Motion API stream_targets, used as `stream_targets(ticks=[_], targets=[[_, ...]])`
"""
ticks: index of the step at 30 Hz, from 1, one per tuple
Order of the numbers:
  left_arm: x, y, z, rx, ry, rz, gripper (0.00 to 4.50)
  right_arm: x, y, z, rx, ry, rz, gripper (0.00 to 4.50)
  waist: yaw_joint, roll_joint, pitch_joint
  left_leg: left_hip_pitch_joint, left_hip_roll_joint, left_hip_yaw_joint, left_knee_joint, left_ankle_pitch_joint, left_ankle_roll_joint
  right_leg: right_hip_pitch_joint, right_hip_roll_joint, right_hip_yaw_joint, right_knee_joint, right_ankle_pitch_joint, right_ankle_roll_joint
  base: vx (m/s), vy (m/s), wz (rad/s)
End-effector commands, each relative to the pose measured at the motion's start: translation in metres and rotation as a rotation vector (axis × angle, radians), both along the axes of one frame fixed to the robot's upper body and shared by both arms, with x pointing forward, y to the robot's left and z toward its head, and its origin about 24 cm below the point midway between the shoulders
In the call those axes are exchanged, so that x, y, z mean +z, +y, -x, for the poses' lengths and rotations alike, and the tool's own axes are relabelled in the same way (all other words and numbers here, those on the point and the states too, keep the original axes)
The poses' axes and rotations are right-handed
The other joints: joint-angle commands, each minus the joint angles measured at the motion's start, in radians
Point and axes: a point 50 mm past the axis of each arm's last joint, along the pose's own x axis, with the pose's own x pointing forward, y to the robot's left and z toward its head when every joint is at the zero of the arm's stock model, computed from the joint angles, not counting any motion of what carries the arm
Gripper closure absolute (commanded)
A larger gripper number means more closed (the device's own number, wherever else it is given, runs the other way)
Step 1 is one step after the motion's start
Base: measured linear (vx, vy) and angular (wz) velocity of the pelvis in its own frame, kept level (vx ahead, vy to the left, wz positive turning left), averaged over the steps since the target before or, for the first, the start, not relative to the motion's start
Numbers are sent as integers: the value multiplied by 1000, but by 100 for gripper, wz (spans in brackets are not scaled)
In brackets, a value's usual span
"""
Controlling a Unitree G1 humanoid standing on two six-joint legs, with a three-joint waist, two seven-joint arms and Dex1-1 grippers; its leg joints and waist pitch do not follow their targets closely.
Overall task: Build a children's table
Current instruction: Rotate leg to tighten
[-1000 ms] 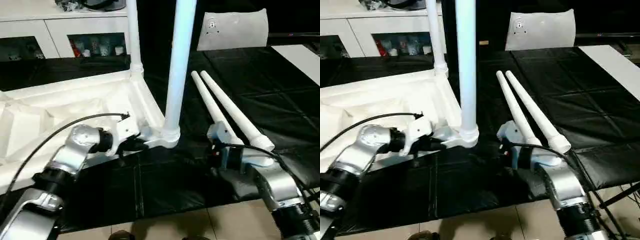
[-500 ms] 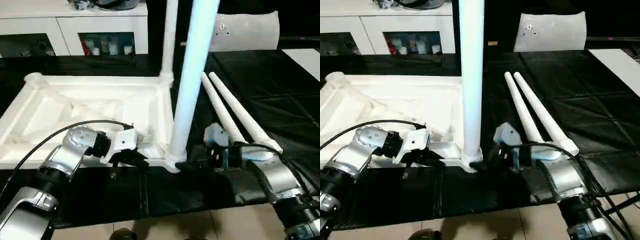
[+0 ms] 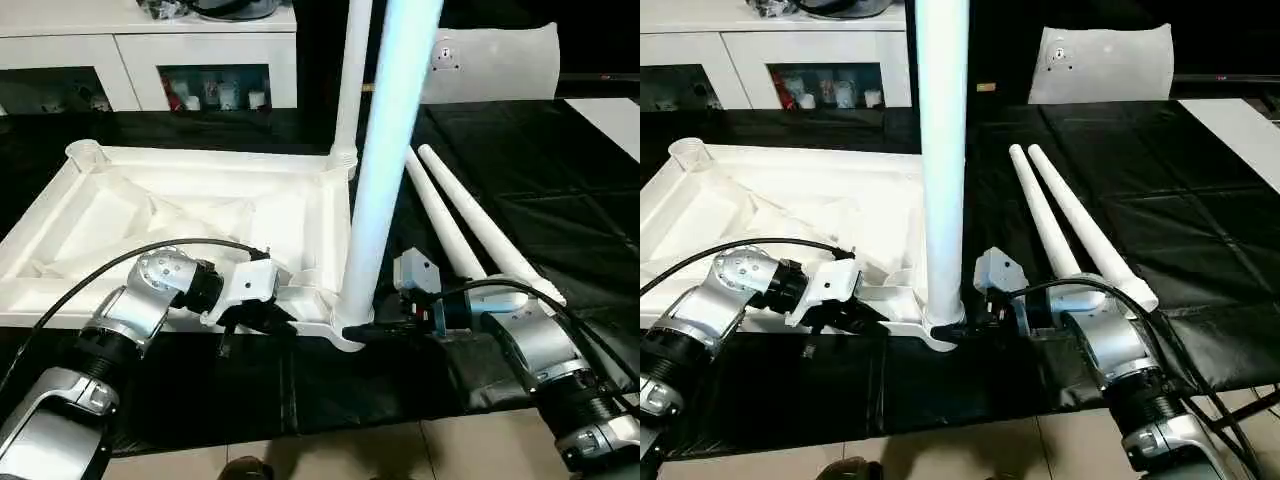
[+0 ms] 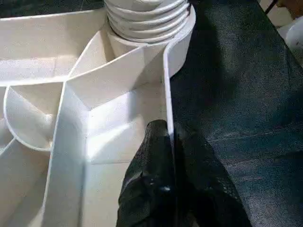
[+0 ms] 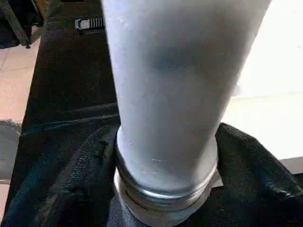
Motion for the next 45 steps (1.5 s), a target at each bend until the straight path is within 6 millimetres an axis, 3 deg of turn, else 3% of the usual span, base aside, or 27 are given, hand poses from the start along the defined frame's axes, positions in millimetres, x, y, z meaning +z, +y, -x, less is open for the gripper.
stream_targets(ticks=[1,7,10,12,13,14,15,18,19,20,22,25,27,29,33,35,45], targets=[[1,-7,2,-77,-9,-27,450,1,1,-1,12,-10,6,172,-5,2,-68,20,43,-8,-60,-175,42,40,-78,41,-62,-58,-240,0,0,0],[1,-6,1,-15,3,21,450,-3,6,4,23,33,-30,178,-6,4,-68,19,43,-8,-59,-170,46,40,-76,41,-61,-42,-244,0,0,0],[2,-11,-2,108,-14,90,450,-11,15,10,-64,90,-92,178,-6,5,-64,19,47,-9,-64,-183,40,39,-78,42,-61,-51,-248,0,0,0],[0,-18,-3,227,-30,120,450,-19,30,11,-195,110,-136,178,-10,8,-58,20,45,-11,-69,-217,27,35,-78,42,-67,-110,-233,0,0,0],[-1,-20,-4,266,-31,125,450,-21,35,10,-239,114,-147,178,-20,6,-52,19,44,-14,-76,-256,9,33,-80,43,-74,-184,-224,0,0,0],[0,-22,-4,283,-29,136,450,-22,38,10,-254,118,-149,178,-25,6,-50,27,39,-15,-77,-301,-6,30,-81,43,-86,-292,-200,0,0,0],[2,-36,-7,403,-28,196,450,-29,56,6,-362,150,-162,179,-32,9,-45,25,40,-18,-81,-318,-22,29,-82,46,-88,-340,-187,0,0,0],[2,-48,-9,479,-27,214,450,-31,71,0,-446,178,-176,180,-58,2,-42,21,37,-23,-85,-340,-31,26,-81,45,-95,-400,-160,0,0,0],[2,-48,-9,479,-27,214,450,-31,71,0,-446,178,-176,180,-58,2,-42,21,37,-23,-85,-340,-31,26,-81,45,-95,-400,-160,0,0,0],[4,-65,-11,548,-39,232,450,-31,87,-7,-543,211,-190,180,-65,4,-39,23,33,-23,-81,-353,-24,20,-82,47,-103,-448,-144,0,0,0],[5,-74,-12,580,-40,246,450,-29,96,-12,-589,221,-187,180,-74,4,-39,20,32,-27,-83,-351,-25,22,-82,44,-107,-477,-131,0,0,0],[11,-86,-16,630,-61,258,450,-25,108,-17,-628,210,-164,180,-73,3,-43,26,32,-22,-79,-337,-10,15,-78,48,-109,-418,-132,0,0,0],[14,-90,-18,642,-86,255,450,-23,110,-20,-639,196,-167,180,-72,6,-45,22,32,-21,-80,-313,-4,19,-75,48,-105,-375,-137,0,0,0],[16,-90,-19,634,-94,254,450,-22,108,-20,-639,184,-170,124,-72,6,-45,22,33,-20,-80,-304,0,18,-75,49,-104,-342,-144,0,0,0],[10,-76,-14,588,-109,210,450,-24,83,-20,-661,130,-179,104,-64,6,-53,15,32,-15,-75,-228,26,27,-75,50,-93,-200,-166,0,0,0],[10,-72,-13,578,-111,211,450,-24,76,-20,-664,120,-185,65,-64,5,-55,13,32,-14,-73,-206,33,31,-74,49,-89,-166,-174,0,0,0],[-1,-36,2,357,-67,139,450,-4,19,-12,-464,-17,-191,3,-56,6,-63,6,31,-11,-61,-106,95,41,-68,43,-69,33,-219,0,0,0]])
